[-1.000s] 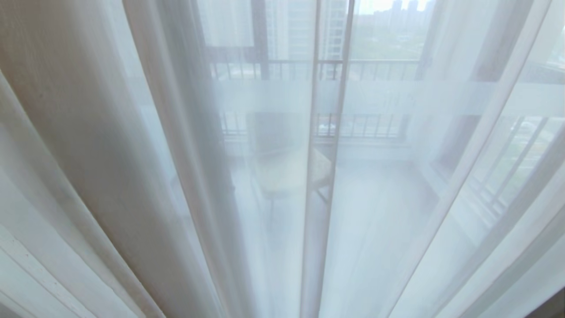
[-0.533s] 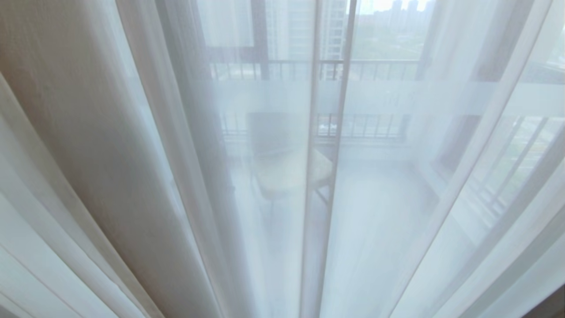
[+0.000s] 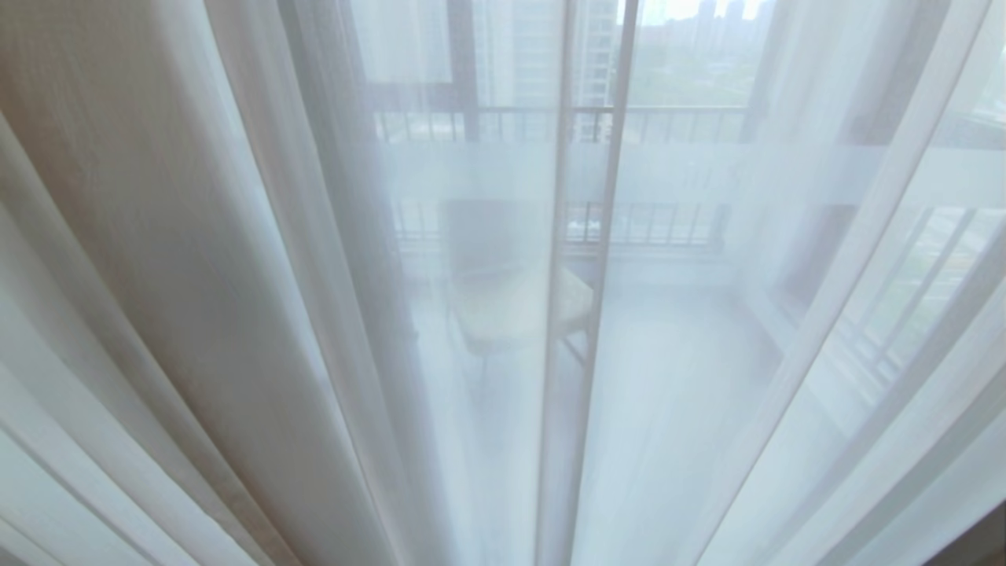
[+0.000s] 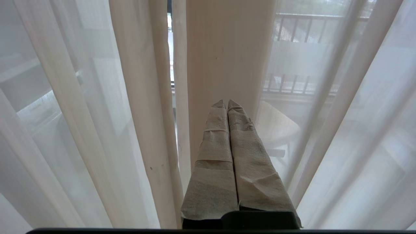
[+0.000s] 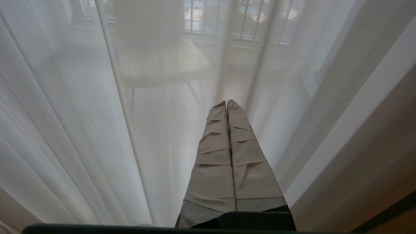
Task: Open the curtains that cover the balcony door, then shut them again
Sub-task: Close the inner curtains on both sides
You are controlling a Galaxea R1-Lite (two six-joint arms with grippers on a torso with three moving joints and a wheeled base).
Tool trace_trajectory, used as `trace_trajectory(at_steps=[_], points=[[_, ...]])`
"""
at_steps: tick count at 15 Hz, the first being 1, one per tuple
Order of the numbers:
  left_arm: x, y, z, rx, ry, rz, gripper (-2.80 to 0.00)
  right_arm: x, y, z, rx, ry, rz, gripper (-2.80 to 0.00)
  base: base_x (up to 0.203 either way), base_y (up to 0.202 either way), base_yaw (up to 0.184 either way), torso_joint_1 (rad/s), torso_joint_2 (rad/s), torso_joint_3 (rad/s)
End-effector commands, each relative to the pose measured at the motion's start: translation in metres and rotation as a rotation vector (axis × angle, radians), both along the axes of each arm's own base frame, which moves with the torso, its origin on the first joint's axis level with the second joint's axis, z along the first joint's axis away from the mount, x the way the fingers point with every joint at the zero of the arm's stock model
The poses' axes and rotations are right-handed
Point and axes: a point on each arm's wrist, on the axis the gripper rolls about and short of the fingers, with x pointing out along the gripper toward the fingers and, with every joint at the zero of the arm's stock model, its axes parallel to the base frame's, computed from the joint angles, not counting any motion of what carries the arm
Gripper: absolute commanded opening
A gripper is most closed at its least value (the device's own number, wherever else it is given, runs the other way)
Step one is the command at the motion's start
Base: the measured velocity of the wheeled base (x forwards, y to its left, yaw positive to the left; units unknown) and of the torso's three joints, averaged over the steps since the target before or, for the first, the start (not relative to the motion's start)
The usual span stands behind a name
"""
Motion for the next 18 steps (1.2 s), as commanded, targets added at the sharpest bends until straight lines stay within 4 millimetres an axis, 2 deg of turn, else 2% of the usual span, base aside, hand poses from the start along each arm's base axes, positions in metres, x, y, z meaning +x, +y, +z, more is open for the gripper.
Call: trace_trajectory(at_steps=[1, 3, 5, 10, 11, 16, 18], points=[[0.008, -0.002, -0.008, 0.012, 0.041, -0.003, -2.8, 0.0, 0.0, 0.0, -0.002, 0.0, 0.001, -2.8, 0.0, 0.0, 0.0, 0.0, 0.0, 0.0], [0.009, -0.002, -0.023, 0.022, 0.08, -0.007, -2.8, 0.0, 0.0, 0.0, -0.001, 0.0, 0.001, -2.8, 0.0, 0.0, 0.0, 0.0, 0.0, 0.0], [0.002, -0.001, -0.044, 0.029, 0.109, -0.006, -2.8, 0.0, 0.0, 0.0, -0.001, 0.0, 0.001, -2.8, 0.0, 0.0, 0.0, 0.0, 0.0, 0.0], [-0.035, 0.009, -0.124, 0.028, 0.119, 0.011, -2.8, 0.0, 0.0, 0.0, -0.001, 0.0, 0.001, -2.8, 0.0, 0.0, 0.0, 0.0, 0.0, 0.0], [-0.036, 0.009, -0.141, 0.031, 0.14, 0.01, -2.8, 0.0, 0.0, 0.0, -0.001, 0.0, 0.001, -2.8, 0.0, 0.0, 0.0, 0.0, 0.0, 0.0], [-0.025, 0.005, -0.202, 0.064, 0.296, -0.045, -2.8, 0.0, 0.0, 0.0, -0.001, 0.0, 0.001, -2.8, 0.0, 0.0, 0.0, 0.0, 0.0, 0.0], [-0.023, 0.002, -0.208, 0.04, 0.29, -0.105, -2.8, 0.0, 0.0, 0.0, -0.001, 0.0, 0.001, -2.8, 0.0, 0.0, 0.0, 0.0, 0.0, 0.0]])
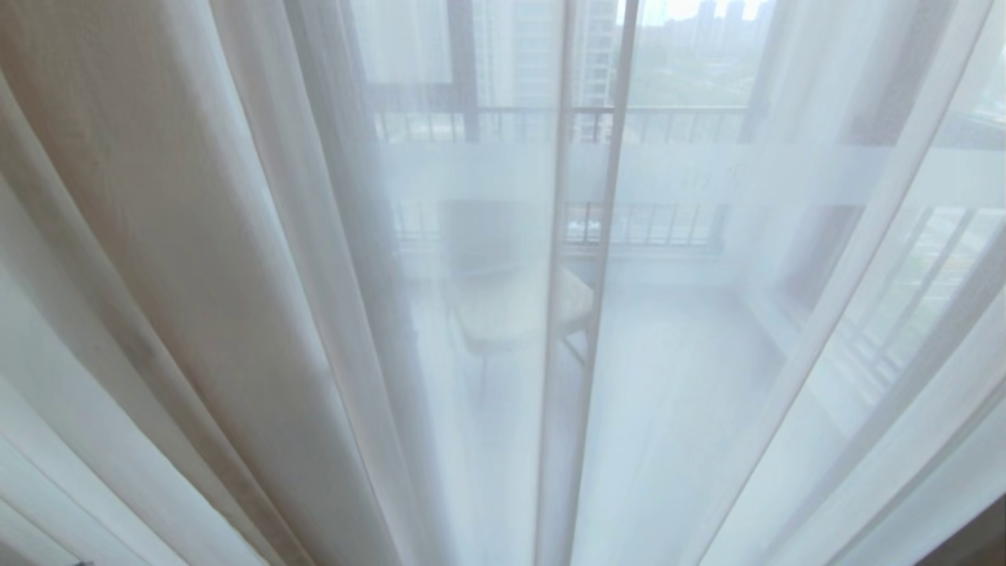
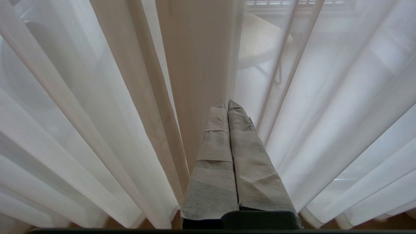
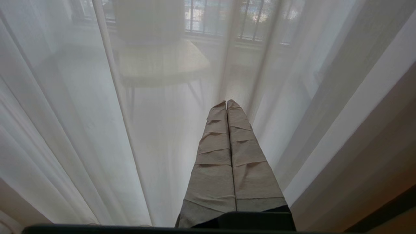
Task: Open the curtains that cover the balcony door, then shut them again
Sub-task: Close the inner curtains on both sides, then close the outer curtains on both sides
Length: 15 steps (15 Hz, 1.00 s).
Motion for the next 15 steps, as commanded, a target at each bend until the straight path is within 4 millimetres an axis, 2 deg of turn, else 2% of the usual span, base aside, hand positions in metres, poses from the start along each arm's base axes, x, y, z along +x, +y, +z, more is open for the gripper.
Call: trace_trajectory(at_steps=[1, 5, 10, 15], points=[[0.001, -0.001, -0.009, -0.009, 0.039, 0.033, -2.8, 0.0, 0.0, 0.0, -0.001, -0.001, 0.001, -2.8, 0.0, 0.0, 0.0, 0.0, 0.0, 0.0], [-0.007, -0.004, -0.014, -0.036, 0.008, 0.085, -2.8, 0.0, 0.0, 0.0, -0.003, -0.001, 0.001, -2.8, 0.0, 0.0, 0.0, 0.0, 0.0, 0.0], [-0.025, -0.003, -0.018, -0.149, -0.198, 0.084, -2.8, 0.0, 0.0, 0.0, -0.001, -0.001, 0.001, -2.8, 0.0, 0.0, 0.0, 0.0, 0.0, 0.0], [-0.026, -0.002, -0.018, -0.132, -0.205, 0.097, -2.8, 0.0, 0.0, 0.0, -0.001, -0.001, 0.001, -2.8, 0.0, 0.0, 0.0, 0.0, 0.0, 0.0]])
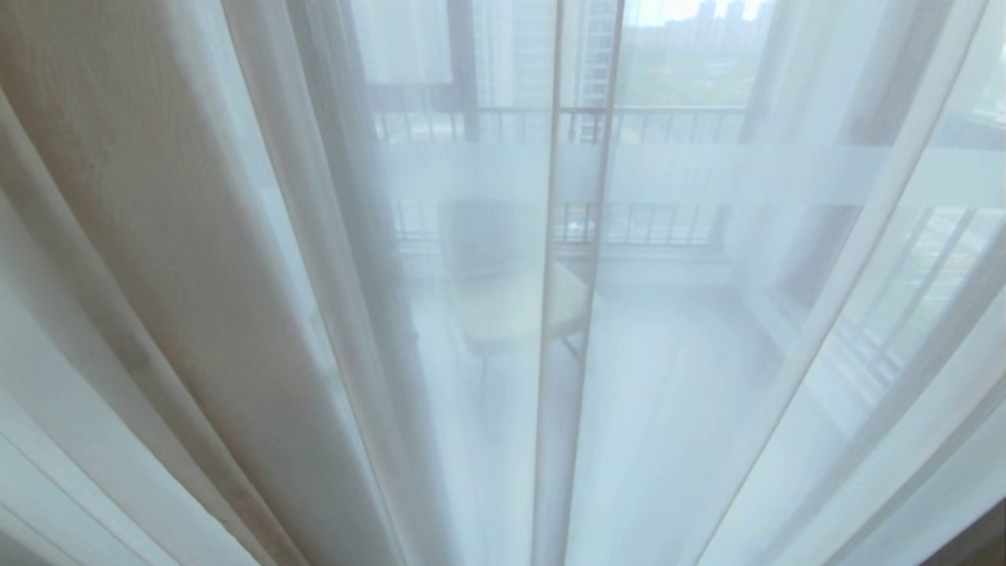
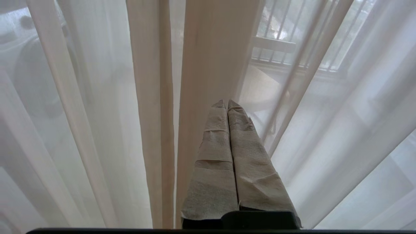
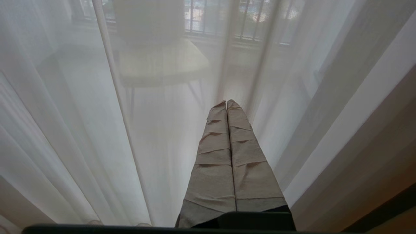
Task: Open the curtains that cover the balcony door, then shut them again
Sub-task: Close the outer curtains on both sides
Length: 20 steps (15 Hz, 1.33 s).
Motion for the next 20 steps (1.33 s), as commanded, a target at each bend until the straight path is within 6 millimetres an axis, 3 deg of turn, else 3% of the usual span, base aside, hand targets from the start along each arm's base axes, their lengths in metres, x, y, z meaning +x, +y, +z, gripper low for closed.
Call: trace_trajectory(at_steps=[1, 3, 20], points=[[-0.0011, 0.0001, 0.0001, 0.085, -0.015, 0.01, -2.8, 0.0, 0.0, 0.0, -0.001, -0.001, 0.001, -2.8, 0.0, 0.0, 0.0, 0.0, 0.0, 0.0], [-0.0009, 0.0, -0.0059, 0.189, 0.046, 0.006, -2.8, 0.0, 0.0, 0.0, -0.002, -0.001, 0.001, -2.8, 0.0, 0.0, 0.0, 0.0, 0.0, 0.0], [-0.0009, -0.0001, -0.0061, 0.191, 0.046, 0.002, -2.8, 0.0, 0.0, 0.0, -0.001, -0.001, 0.001, -2.8, 0.0, 0.0, 0.0, 0.0, 0.0, 0.0]])
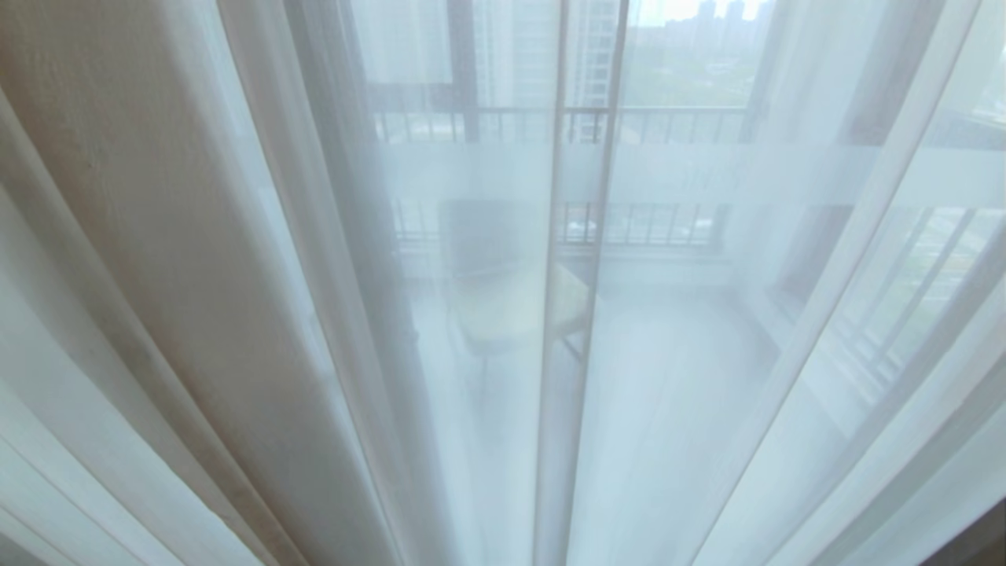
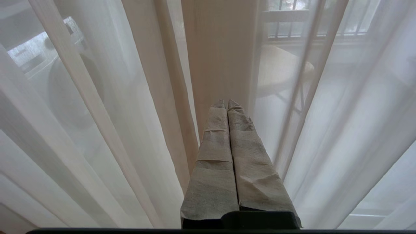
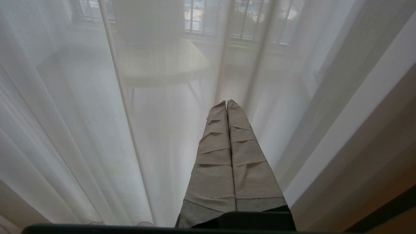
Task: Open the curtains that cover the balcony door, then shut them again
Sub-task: Close the outer curtains on both sides
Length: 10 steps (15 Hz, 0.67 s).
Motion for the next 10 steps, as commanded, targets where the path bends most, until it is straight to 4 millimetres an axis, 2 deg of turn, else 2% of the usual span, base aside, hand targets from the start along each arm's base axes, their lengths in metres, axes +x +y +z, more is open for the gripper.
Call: trace_trajectory(at_steps=[1, 10], points=[[-0.0001, 0.0, -0.0001, 0.0, -0.001, 0.002, -2.8, 0.0, 0.0, -0.0001, -0.002, 0.0, 0.001, -2.8, 0.0, 0.0, 0.0, 0.0, 0.0, 0.0], [-0.0001, 0.0002, 0.0, -0.008, -0.002, 0.008, -2.8, 0.0, 0.0, -0.0001, 0.0, 0.0, 0.001, -2.8, 0.0, 0.0, 0.0, 0.0, 0.0, 0.0]])
